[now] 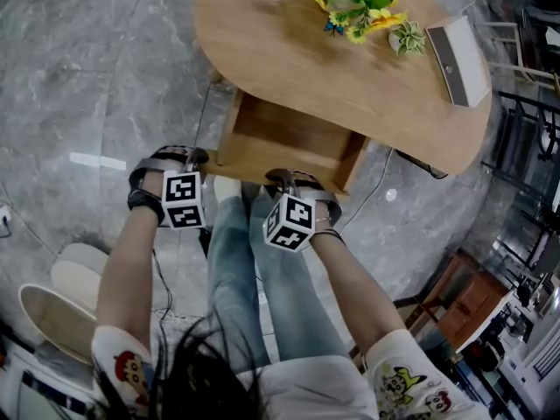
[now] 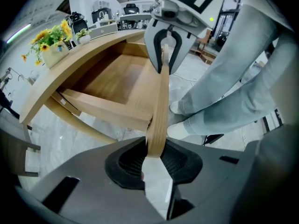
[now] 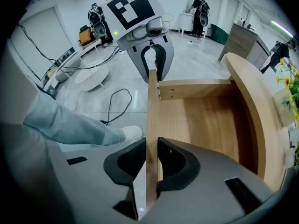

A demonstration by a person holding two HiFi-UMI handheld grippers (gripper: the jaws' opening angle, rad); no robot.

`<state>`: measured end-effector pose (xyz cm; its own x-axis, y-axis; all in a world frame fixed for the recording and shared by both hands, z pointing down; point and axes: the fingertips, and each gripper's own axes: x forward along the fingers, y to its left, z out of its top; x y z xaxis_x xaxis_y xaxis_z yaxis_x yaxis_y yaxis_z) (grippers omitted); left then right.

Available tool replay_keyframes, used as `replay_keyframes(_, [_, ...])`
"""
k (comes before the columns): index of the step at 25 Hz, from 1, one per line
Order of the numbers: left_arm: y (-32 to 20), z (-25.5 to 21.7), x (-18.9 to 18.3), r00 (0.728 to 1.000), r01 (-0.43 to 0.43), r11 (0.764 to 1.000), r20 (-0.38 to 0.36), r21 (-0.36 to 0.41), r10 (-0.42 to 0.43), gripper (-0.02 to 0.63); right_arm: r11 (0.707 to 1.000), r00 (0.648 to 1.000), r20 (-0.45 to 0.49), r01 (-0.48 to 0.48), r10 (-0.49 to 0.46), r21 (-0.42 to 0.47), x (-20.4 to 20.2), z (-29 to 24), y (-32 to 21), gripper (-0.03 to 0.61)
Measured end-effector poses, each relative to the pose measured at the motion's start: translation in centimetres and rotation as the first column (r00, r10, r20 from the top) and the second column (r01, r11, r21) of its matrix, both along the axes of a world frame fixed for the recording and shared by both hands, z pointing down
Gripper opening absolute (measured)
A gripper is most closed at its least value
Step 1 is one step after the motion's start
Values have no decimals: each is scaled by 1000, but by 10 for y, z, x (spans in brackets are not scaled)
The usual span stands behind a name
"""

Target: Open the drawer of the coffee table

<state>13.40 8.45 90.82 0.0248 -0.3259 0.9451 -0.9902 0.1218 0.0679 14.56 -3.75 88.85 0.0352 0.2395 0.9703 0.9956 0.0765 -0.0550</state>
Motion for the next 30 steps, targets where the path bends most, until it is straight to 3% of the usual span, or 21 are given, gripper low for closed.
replay_keyframes(10, [3, 15, 1, 987, 158, 985, 17, -62, -157, 101, 1000, 1000, -7, -23, 23, 4, 5, 15, 1, 74])
replay_keyframes(17, [14, 5, 3, 954, 299, 949, 23, -98, -298, 103, 995, 994, -50, -99, 99, -9, 8, 8, 6, 87])
replay_keyframes(25, [24, -46, 19, 930, 367, 919, 34, -145, -366, 104, 997, 994, -75, -82, 81, 3, 27, -38, 6, 114])
replay_keyframes(30, [27, -102, 1, 900, 435, 892, 98, -119, -425, 104, 996, 996, -19, -83, 82, -35, 4, -86, 4, 117])
